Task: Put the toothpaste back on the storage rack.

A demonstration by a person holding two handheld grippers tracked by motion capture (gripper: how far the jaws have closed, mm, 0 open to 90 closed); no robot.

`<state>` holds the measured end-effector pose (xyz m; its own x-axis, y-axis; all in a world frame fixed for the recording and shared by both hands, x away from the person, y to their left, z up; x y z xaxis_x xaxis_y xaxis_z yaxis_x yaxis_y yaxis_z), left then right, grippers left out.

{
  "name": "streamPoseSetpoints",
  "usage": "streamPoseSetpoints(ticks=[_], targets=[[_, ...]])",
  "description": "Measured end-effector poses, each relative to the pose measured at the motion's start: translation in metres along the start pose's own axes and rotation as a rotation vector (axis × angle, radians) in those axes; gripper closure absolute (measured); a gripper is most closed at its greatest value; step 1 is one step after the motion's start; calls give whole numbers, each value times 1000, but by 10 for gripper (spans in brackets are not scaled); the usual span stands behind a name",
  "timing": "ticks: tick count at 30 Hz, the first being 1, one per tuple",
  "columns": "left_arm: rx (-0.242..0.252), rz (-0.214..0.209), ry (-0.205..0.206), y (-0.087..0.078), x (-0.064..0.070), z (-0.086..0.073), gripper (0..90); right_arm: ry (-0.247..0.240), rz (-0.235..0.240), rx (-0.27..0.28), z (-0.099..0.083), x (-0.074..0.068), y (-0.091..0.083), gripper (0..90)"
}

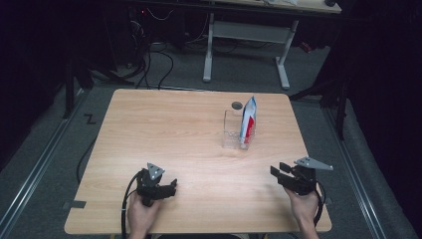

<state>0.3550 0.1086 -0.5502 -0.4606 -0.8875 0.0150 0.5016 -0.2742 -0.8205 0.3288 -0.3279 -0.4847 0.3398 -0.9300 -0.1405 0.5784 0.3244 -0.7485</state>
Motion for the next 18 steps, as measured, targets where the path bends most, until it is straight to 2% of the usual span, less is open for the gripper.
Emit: streamPoseSetpoints(ticks=[9, 12, 18], targets=[[-1, 0, 0, 0, 0, 0, 159, 13, 14, -15, -5, -2, 13, 535], [0, 0, 0, 0, 0, 0, 159, 3, -5, -9, -6, -3, 16, 536], [0, 0, 0, 0, 0, 0, 159, 24, 5, -34, -10, -3, 28, 532]])
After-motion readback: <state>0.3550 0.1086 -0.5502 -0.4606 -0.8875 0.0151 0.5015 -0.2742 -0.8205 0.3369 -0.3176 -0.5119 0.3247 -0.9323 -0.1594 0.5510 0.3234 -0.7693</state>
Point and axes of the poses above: each handheld gripper's, and its own axes: y roughly forward along the jaws, z roughly out of its top, x roughly to its right, the point moved 2 cm from there along y, roughly forward along the jaws, and after that the axes turned 12 degrees about -x, right-handed, at the moved point
